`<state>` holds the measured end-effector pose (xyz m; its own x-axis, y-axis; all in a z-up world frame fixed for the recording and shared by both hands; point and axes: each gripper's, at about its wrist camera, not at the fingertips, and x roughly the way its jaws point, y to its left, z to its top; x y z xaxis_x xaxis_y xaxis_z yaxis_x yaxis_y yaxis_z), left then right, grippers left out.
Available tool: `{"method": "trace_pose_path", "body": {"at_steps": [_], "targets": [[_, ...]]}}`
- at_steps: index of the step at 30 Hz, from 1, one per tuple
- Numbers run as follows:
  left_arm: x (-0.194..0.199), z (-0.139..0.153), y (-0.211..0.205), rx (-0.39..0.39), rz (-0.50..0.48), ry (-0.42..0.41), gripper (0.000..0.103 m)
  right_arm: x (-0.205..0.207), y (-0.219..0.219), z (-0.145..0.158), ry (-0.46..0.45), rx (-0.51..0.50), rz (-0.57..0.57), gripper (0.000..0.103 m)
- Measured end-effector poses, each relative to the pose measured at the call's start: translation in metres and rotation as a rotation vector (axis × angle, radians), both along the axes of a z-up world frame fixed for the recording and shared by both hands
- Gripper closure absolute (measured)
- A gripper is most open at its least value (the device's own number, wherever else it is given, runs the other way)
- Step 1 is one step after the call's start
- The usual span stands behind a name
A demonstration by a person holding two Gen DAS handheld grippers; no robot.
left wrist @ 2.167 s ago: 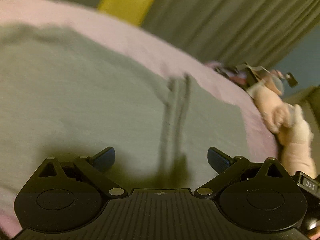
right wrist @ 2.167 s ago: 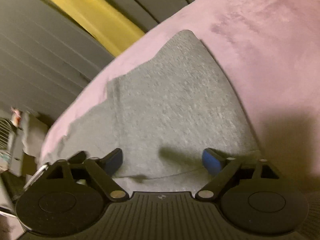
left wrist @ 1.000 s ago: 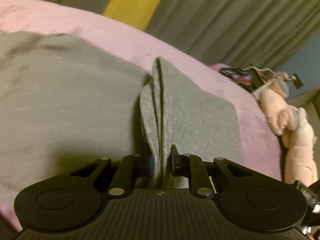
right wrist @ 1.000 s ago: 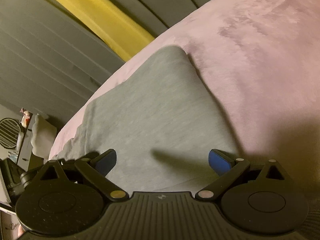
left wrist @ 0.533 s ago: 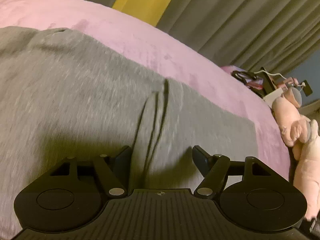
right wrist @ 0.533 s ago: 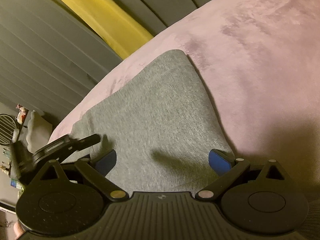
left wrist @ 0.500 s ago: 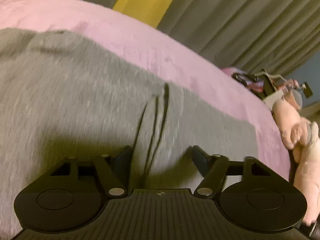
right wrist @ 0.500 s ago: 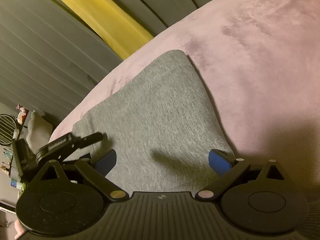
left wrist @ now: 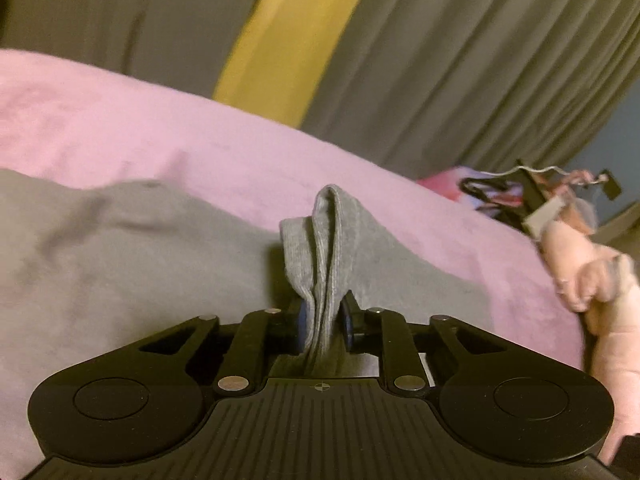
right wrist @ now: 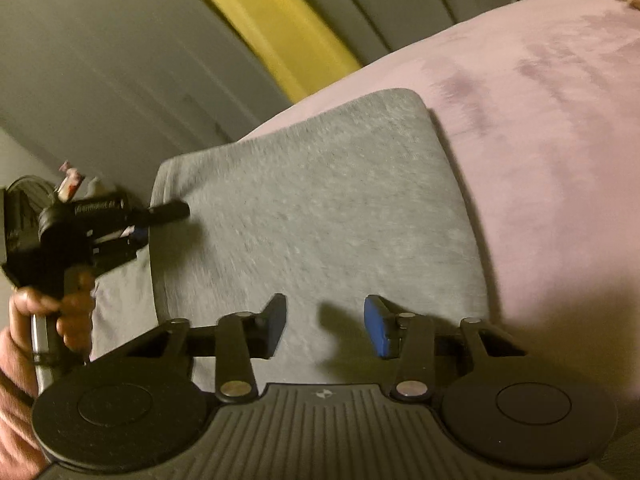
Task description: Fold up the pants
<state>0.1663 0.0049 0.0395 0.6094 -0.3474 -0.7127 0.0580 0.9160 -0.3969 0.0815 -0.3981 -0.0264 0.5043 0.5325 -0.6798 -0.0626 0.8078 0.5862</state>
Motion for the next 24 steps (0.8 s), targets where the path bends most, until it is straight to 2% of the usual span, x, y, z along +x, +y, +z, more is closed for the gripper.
{"method": "trace_pose_path", "body": {"at_steps": [2,3,5,8,10,13,14,15,17,20,24], "targets": [[-0.004,-0.006,0.006,0.063,0.014,0.013,0.068,-0.001,0.007,-0.003,0.000,-0.040,0.014,0.049],[-0.009,-0.010,0.007,0.080,0.016,0.024,0.058,0.000,0.009,-0.003,-0.003,-0.053,0.019,0.048],[-0.023,-0.016,0.010,0.045,-0.014,0.052,0.043,-0.001,0.009,-0.003,-0.011,-0.055,0.024,0.045],[-0.048,-0.033,0.009,-0.016,-0.073,0.110,0.037,0.000,0.009,-0.004,-0.008,-0.038,0.022,0.039],[-0.054,-0.048,0.002,-0.001,-0.083,0.151,0.034,0.001,0.011,-0.005,-0.002,-0.037,0.018,0.037],[-0.055,-0.057,-0.003,0.000,-0.049,0.143,0.037,0.000,0.013,-0.006,-0.006,-0.047,0.021,0.035],[-0.056,-0.058,0.000,-0.003,-0.032,0.143,0.048,-0.001,0.014,-0.005,-0.011,-0.051,0.023,0.035],[-0.054,-0.056,-0.002,0.006,-0.017,0.144,0.066,0.000,0.014,-0.006,-0.016,-0.056,0.023,0.034],[-0.051,-0.055,-0.002,0.006,0.006,0.155,0.082,-0.003,0.014,-0.004,-0.025,-0.071,0.014,0.034],[-0.054,-0.052,-0.001,0.004,0.027,0.136,0.085,-0.010,0.017,0.003,-0.073,-0.120,0.004,0.031],[-0.062,-0.038,0.003,0.004,0.044,0.075,0.086,-0.011,0.019,0.005,-0.082,-0.155,0.007,0.030]]}}
